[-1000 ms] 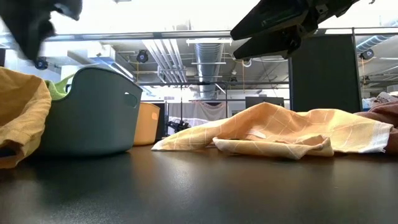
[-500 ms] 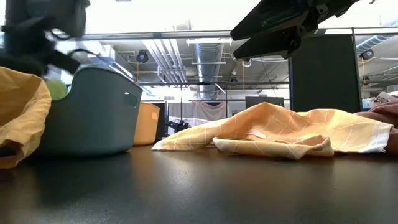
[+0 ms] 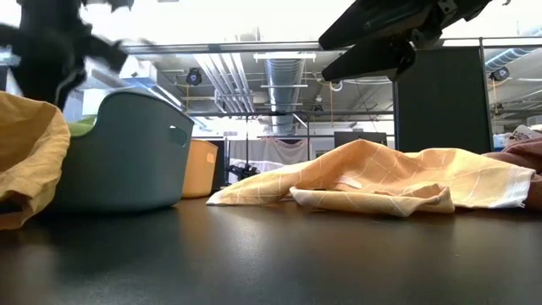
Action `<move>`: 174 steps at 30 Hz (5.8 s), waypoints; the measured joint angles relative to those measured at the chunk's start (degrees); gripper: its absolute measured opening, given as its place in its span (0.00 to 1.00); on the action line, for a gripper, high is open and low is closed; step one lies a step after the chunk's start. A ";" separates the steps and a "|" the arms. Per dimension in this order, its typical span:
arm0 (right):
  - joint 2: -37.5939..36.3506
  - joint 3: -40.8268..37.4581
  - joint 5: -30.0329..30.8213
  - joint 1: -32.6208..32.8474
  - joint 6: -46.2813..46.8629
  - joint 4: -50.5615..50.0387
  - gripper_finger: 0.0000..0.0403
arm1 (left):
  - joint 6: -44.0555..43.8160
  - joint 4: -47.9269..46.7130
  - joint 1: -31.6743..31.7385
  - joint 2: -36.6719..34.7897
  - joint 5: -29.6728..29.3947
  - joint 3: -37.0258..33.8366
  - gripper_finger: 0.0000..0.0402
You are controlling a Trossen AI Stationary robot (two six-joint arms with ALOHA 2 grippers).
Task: Sort microfiber towel by color & place in baskets
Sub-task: Put the left green microfiber towel into the blue bin, then put the bottom yellow towel into the yellow bin, then put the orange towel into the yellow bin
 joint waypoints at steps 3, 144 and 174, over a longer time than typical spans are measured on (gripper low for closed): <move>0.00 0.02 -0.01 0.01 0.69 -0.02 0.75 | -1.20 0.43 -3.73 -0.72 0.00 5.00 0.56; -0.04 -0.02 -0.38 -7.51 -5.52 -6.94 0.77 | 31.16 23.23 77.14 32.73 -5.06 15.54 0.28; 1.75 -0.02 6.77 -22.63 -2.97 -29.62 0.82 | 51.83 48.93 39.14 -19.53 7.22 -6.45 0.56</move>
